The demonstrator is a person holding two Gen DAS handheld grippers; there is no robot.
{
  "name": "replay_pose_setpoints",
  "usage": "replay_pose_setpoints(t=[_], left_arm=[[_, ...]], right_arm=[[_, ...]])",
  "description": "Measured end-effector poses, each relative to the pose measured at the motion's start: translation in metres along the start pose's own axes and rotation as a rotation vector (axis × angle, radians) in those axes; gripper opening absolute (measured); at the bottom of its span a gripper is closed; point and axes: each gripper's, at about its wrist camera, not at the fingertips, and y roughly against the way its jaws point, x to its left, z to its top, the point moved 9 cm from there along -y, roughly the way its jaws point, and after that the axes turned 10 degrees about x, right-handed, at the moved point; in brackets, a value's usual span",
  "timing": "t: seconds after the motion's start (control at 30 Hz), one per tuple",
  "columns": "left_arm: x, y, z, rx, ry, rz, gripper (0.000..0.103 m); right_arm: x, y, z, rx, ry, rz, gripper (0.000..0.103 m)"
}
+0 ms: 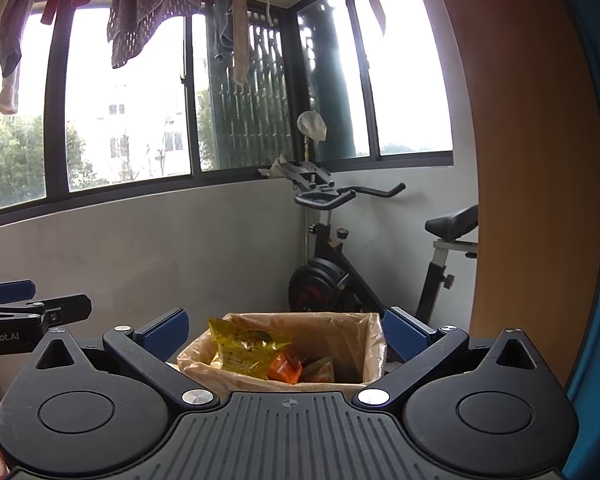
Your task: Organize snacks
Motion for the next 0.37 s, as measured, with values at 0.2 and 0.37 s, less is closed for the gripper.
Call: replay_pose_setpoints(t=[0.2,0.37], left_arm=[[0.0025,-0.0016,-0.0033,0.015,0.013,0.0,0.097],[0.0028,-0.0024,-0.0054,0.024,0.021,0.003,0.097]], right_arm=[[0.0004,-0.0032,0.0004,0.006,-0.002,-0.001,0.103],[-0.0004,-0.0054,-0.0008,0.01,-0.005,-0.002,0.103]])
